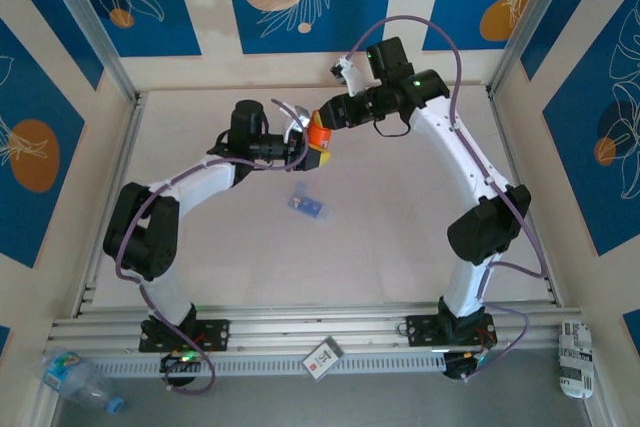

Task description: Sort the pills into containers

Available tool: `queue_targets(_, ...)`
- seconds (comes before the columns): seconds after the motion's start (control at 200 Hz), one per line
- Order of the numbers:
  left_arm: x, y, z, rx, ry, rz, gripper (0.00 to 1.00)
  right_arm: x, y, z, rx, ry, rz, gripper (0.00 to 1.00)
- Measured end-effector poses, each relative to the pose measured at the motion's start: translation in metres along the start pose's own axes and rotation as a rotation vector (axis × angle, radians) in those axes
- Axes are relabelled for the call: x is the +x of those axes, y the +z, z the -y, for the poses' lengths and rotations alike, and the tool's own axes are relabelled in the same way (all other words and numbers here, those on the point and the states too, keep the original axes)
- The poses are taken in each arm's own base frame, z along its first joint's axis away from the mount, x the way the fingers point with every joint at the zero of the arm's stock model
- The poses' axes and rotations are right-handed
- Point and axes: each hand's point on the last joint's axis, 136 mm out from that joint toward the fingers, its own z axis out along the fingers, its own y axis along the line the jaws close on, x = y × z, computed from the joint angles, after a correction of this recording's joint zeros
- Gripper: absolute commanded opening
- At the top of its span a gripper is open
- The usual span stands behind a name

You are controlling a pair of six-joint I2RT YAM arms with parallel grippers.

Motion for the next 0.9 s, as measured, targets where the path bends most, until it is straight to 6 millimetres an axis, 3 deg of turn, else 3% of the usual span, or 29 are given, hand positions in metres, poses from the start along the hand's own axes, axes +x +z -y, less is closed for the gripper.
queue_targets(0.26, 0.001, 0.0, -0.005, -0.03, 0.002, 0.004, 0.0, -0.004, 0.002, 0.004, 0.069, 0.096, 0.055, 0.42)
queue_targets(0.335, -0.001, 0.0, -0.005, -0.031, 0.01, 0.009, 0.0, -0.006, -0.002, 0.007, 0.067, 0.114, 0.063, 0.53)
queue_targets(0.43, -0.009, 0.001, -0.003, -0.026, 0.044, 0.033, 0.0, -0.009, -0.01, 0.006, 0.029, 0.128, 0.066, 0.74)
queue_targets(0.52, -0.016, 0.0, -0.001, -0.017, 0.071, 0.054, 0.0, -0.011, -0.024, 0.011, -0.01, 0.144, 0.076, 0.85)
queue_targets(0.705, -0.024, 0.0, 0.008, 0.031, 0.107, 0.071, 0.0, -0.018, -0.062, 0.018, -0.054, 0.079, 0.131, 0.86)
queue_targets(0.9, -0.032, -0.001, 0.019, 0.087, 0.135, 0.074, 0.0, -0.021, -0.077, -0.003, -0.111, -0.08, 0.139, 0.84)
